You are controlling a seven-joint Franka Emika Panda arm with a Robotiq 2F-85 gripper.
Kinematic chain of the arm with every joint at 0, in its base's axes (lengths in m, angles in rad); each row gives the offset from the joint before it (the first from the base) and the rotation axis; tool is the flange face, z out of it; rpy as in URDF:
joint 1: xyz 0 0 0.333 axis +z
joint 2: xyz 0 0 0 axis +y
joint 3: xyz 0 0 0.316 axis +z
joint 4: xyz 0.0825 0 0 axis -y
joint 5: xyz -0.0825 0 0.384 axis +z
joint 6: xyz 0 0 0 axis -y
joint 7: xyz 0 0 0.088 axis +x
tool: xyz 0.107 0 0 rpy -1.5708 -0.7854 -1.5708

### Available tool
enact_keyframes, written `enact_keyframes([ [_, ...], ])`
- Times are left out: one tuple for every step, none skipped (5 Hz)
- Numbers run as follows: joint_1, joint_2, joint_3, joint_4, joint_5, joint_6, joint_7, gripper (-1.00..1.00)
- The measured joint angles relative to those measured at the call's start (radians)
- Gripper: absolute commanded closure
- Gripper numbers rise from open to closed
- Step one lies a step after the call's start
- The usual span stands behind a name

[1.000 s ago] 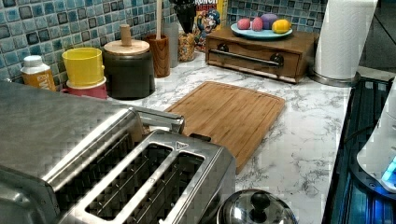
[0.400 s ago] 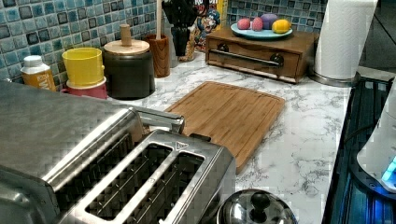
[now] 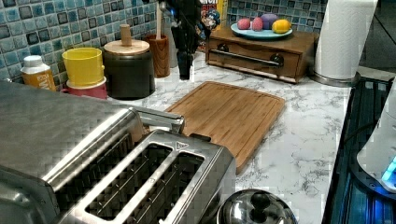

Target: Close the oven.

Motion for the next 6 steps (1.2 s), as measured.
enact_keyframes([
  [-0.006, 0.059, 0.015, 0.000, 0.096, 0.015, -0.068, 1.00],
  [-0.008, 0.083, 0.058, -0.015, 0.172, 0.116, -0.118, 1.00],
  [0.005, 0.083, 0.086, -0.012, 0.191, 0.234, -0.154, 1.00],
  [0.016, 0.096, 0.095, 0.004, 0.202, 0.310, -0.154, 1.00],
  [0.020, 0.142, 0.095, 0.047, 0.202, 0.321, -0.154, 1.00],
  [0.018, 0.209, 0.101, 0.111, 0.174, 0.300, -0.154, 1.00],
])
